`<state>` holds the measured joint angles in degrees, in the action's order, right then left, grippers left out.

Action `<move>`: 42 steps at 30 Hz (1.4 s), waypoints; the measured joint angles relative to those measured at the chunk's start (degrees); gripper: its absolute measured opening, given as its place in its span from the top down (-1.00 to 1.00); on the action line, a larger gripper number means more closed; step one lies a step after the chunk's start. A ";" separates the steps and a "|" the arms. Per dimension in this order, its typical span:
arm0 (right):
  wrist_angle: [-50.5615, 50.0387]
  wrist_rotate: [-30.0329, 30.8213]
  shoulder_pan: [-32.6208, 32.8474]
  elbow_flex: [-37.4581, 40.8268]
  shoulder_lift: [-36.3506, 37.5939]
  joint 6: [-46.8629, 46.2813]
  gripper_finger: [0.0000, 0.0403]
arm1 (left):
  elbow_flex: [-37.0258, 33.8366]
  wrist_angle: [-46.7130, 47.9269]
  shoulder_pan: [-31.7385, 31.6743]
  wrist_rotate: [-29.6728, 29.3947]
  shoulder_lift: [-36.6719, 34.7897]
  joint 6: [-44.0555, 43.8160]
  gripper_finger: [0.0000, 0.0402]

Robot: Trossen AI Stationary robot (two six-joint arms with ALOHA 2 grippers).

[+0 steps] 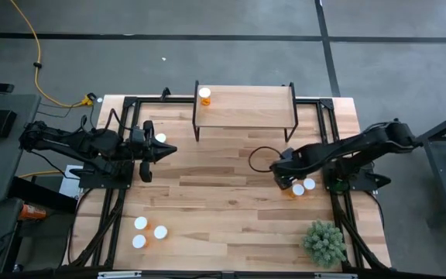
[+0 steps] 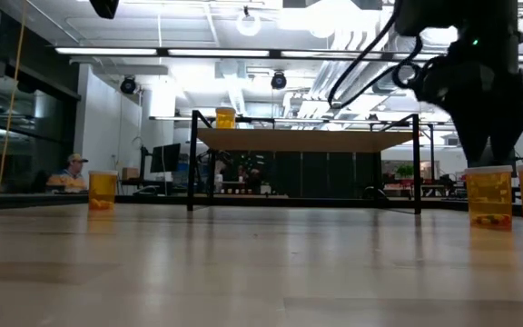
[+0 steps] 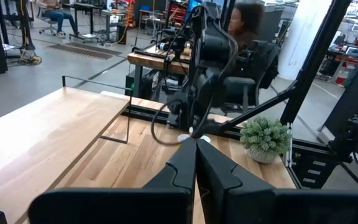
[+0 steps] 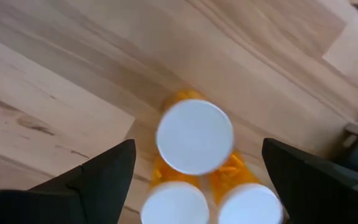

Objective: Pick and place medicine bottles onto shelf by color
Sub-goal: Put the orange pill bottle on the shelf aligned with the other orange pill bottle

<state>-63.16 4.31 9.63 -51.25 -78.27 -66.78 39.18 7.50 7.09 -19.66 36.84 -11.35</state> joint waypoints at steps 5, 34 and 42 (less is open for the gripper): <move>0.73 -0.47 0.00 0.00 -4.68 1.20 -0.70 | 0.00 -0.04 0.00 0.00 0.00 0.00 1.00; 2.87 -6.31 -2.48 0.00 -9.72 4.37 0.05 | 0.00 -0.03 0.00 0.00 0.00 -0.18 1.00; 2.91 -5.68 -3.30 0.00 -9.37 5.80 0.08 | 0.00 -0.01 0.01 -0.02 -0.01 -0.45 1.00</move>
<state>-60.25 -1.37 6.33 -51.24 -87.64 -60.98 39.18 7.49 7.10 -19.68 36.83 -11.80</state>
